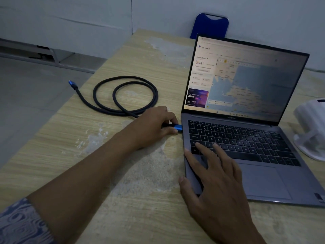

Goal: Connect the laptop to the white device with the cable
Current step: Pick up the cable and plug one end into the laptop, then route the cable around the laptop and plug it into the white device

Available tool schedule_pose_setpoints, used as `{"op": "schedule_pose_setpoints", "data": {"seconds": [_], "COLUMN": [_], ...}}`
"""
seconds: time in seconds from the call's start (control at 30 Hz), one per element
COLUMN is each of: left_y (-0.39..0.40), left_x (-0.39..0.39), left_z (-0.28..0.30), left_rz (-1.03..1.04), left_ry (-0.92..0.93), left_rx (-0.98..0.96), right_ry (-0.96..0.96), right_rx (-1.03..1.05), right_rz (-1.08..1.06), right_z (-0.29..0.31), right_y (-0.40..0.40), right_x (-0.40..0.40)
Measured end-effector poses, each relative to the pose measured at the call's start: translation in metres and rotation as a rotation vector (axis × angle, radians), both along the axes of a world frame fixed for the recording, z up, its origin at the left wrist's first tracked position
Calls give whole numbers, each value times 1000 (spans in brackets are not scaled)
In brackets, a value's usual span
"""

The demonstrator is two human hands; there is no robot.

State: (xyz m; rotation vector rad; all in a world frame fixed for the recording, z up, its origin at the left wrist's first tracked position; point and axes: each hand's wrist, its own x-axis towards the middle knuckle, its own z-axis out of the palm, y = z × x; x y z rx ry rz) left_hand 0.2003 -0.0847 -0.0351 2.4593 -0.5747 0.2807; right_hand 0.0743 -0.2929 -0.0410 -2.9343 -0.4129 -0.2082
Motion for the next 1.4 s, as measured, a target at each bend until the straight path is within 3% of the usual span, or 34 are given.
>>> {"op": "schedule_pose_setpoints", "data": {"seconds": [0.33, 0.4, 0.5, 0.6, 0.7, 0.8, 0.97, 1.07, 1.27, 1.4], "left_y": [5, 25, 68, 110, 123, 119, 123, 120, 122, 120], "left_x": [-2, -2, 1, 0, 0, 2, 8, 9, 15, 19], "left_z": [1, 14, 24, 17, 8, 3, 1, 0, -6, -9], "left_rz": [49, 207, 677, 1034, 1184, 1200, 1119, 1026, 945, 877], "left_ry": [-54, -125, -173, -32, 138, 114, 68, 16, -24, -46], "left_rx": [46, 21, -66, -97, -51, 20, 49, 5, -64, -76], "right_ry": [-10, -58, -191, -276, -126, 99, 420, 573, 694, 688], "right_rx": [30, 103, 321, 395, 442, 544, 473, 639, 1077, 1142], "right_rz": [-8, 9, 36, 152, 248, 185, -15, -167, -379, -359], "right_z": [-3, 0, 9, 30, 55, 74, 72, 62, 58, 60], "right_y": [-1, 0, 5, 23, 53, 84, 113, 122, 133, 138], "right_x": [0, -2, -4, 9, 44, 89, 155, 182, 219, 232]}}
